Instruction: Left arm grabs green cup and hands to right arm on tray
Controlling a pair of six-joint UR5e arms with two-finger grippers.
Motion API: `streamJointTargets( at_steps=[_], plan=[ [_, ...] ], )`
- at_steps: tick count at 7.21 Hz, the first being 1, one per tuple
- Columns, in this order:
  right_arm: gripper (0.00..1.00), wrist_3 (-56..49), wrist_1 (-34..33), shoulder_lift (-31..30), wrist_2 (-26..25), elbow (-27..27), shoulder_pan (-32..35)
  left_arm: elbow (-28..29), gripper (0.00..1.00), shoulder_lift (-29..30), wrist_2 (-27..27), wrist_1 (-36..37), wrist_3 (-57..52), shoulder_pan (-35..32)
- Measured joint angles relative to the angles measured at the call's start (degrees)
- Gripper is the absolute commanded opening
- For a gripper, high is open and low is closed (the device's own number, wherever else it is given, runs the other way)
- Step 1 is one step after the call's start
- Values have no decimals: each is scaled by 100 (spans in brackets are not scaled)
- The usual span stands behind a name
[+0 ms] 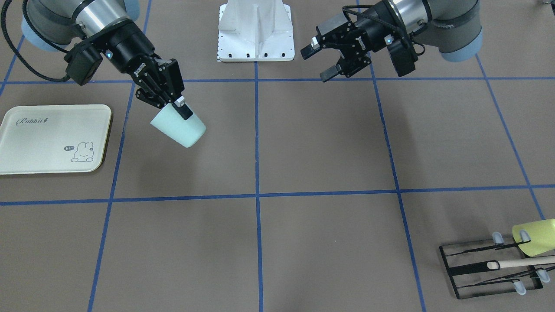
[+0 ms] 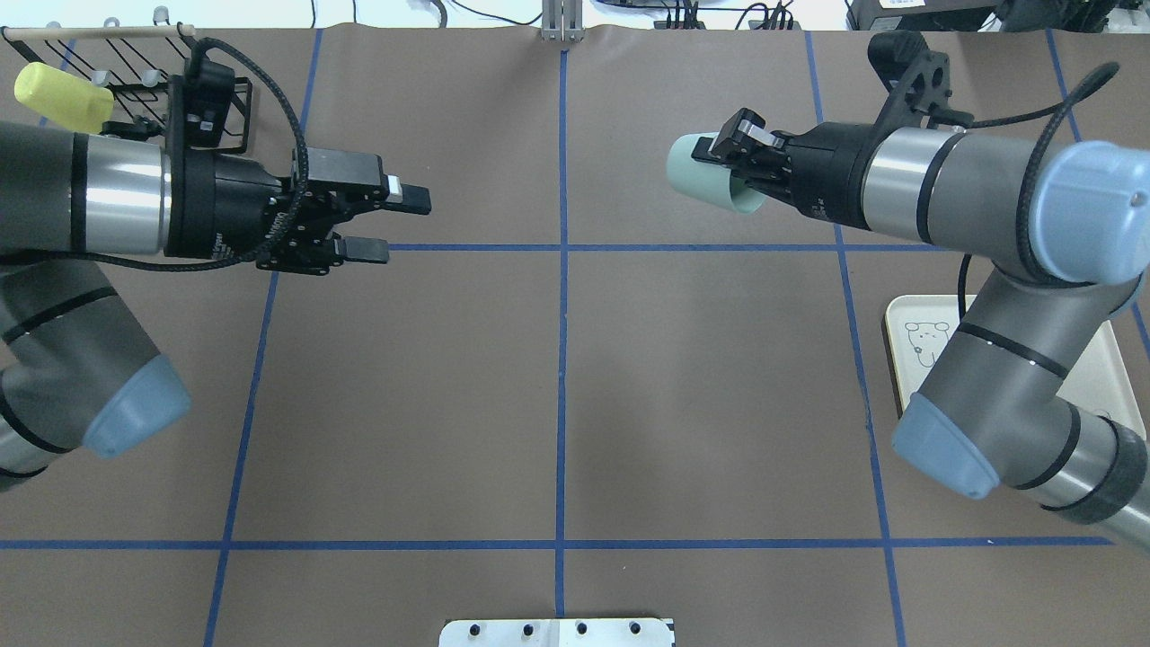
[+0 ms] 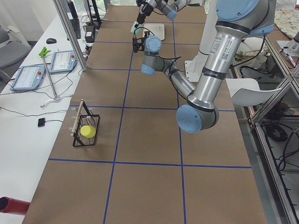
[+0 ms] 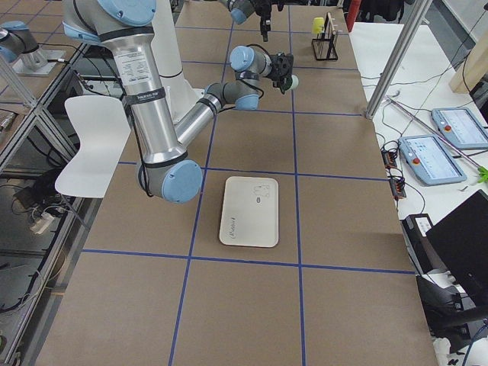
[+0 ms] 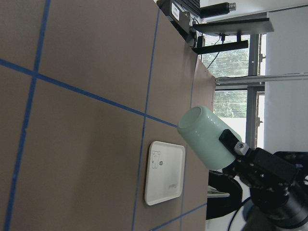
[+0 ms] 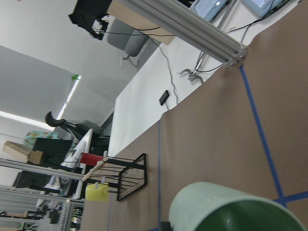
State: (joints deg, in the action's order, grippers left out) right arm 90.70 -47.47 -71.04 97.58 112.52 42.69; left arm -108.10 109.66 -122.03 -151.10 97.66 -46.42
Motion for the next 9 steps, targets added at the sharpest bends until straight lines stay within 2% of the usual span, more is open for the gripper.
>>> streamJointTargets(
  at_steps=[2, 4, 5, 6, 7, 9],
  plan=[
    [0, -1126, -1670, -36, 611, 126, 559, -42, 100, -343, -13, 1095, -1640, -412],
    [0, -2433, -3407, -263, 1014, 566, 890, -94, 100, -732, 1, 2252, -3554, -909],
    [0, -3180, -4049, -515, 1214, 822, 1002, -105, 100, -1076, 2, 2674, -4732, -1206],
    [0, -3776, -4278, -891, 1543, 1011, 1169, -93, 100, -1493, -8, 2899, -5845, -1479],
    [0, -4206, -4108, -1401, 1919, 1138, 1365, -78, 100, -1895, -48, 3164, -6692, -1778],
    [0, -4571, -3063, -2486, 2613, 1191, 1713, -19, 100, -2431, -339, 3982, -8019, -2566]
  ],
)
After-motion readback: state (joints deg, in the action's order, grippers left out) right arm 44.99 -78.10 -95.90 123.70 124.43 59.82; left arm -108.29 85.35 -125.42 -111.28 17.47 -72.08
